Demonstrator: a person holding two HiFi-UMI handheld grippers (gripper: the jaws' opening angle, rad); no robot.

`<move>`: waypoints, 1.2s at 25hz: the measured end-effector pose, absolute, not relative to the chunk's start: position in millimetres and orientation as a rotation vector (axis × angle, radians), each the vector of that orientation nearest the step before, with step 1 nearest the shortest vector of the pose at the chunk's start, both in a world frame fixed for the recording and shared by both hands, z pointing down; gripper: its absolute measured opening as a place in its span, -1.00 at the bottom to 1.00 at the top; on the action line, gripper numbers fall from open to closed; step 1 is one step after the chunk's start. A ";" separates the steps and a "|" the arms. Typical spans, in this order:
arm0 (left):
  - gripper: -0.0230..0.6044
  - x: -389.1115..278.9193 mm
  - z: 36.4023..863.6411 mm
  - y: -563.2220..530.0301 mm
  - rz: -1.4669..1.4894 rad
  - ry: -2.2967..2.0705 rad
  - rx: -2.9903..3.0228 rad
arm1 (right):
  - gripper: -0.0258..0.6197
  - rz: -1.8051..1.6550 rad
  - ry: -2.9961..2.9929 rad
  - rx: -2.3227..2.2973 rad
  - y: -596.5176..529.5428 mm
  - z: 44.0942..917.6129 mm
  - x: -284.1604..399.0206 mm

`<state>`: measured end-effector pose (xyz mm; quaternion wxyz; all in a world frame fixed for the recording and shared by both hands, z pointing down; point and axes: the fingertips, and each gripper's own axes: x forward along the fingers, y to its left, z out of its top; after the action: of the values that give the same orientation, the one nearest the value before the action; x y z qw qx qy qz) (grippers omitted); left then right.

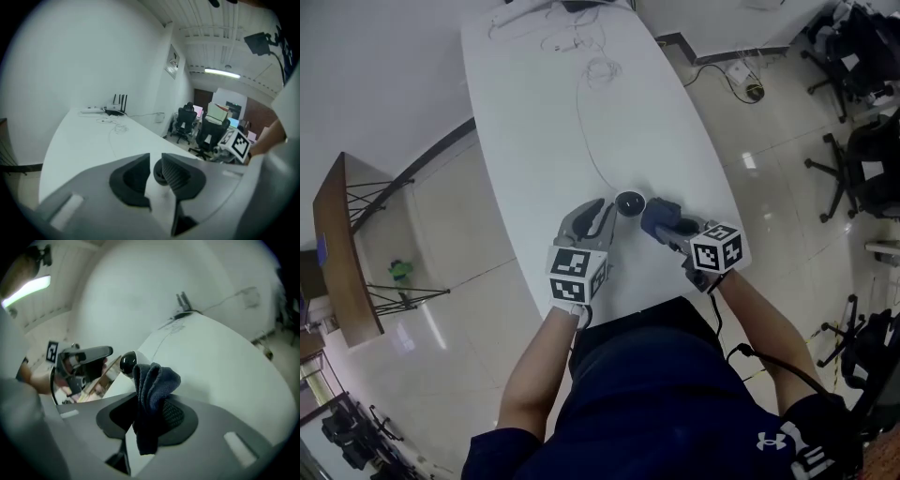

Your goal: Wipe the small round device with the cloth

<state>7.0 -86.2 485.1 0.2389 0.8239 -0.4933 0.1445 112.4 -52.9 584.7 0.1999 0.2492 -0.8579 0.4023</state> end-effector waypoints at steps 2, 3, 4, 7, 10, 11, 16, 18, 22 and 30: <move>-0.68 -1.5 482.4 -79.8 0.378 -1.370 2.254 | -0.55 1.307 -2.344 0.832 -38.7 586.6 98.6; -0.69 -5.4 481.7 -76.1 0.367 -1.363 2.252 | -0.55 1.375 -2.323 0.844 -30.8 587.0 86.3; -0.69 -8.9 480.7 -72.6 0.350 -1.354 2.246 | -0.55 1.433 -2.311 0.825 -22.9 586.9 71.0; -0.69 -18.0 472.3 -64.6 0.275 -1.343 2.226 | -0.55 1.585 -2.301 0.691 -5.9 585.3 22.0; -0.71 -31.4 461.0 -56.9 0.223 -1.356 2.221 | -0.55 1.845 -2.253 0.665 -10.0 588.1 -0.6; -0.72 -37.4 458.9 -54.1 0.213 -1.355 2.219 | -0.55 1.950 -2.209 0.678 -12.3 592.0 -0.2; -0.72 -68.1 463.1 -44.4 0.179 -1.372 2.168 | -0.56 2.205 -2.086 0.664 -10.1 602.8 11.3; -0.72 -70.5 468.4 -41.2 0.181 -1.369 2.149 | -0.56 2.272 -2.081 0.697 -16.4 603.2 22.4; -0.72 -69.3 472.5 -36.4 0.183 -1.347 2.151 | -0.56 2.352 -2.109 0.660 -15.2 560.9 24.9; -0.72 -68.5 471.6 -33.8 0.169 -1.349 2.151 | -0.56 0.879 -2.536 0.977 -100.5 434.3 63.9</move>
<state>-68.5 -33.8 471.6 0.2941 0.8080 -0.5066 0.0635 63.9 -100.5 434.3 0.1420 0.3387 -0.8789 0.3044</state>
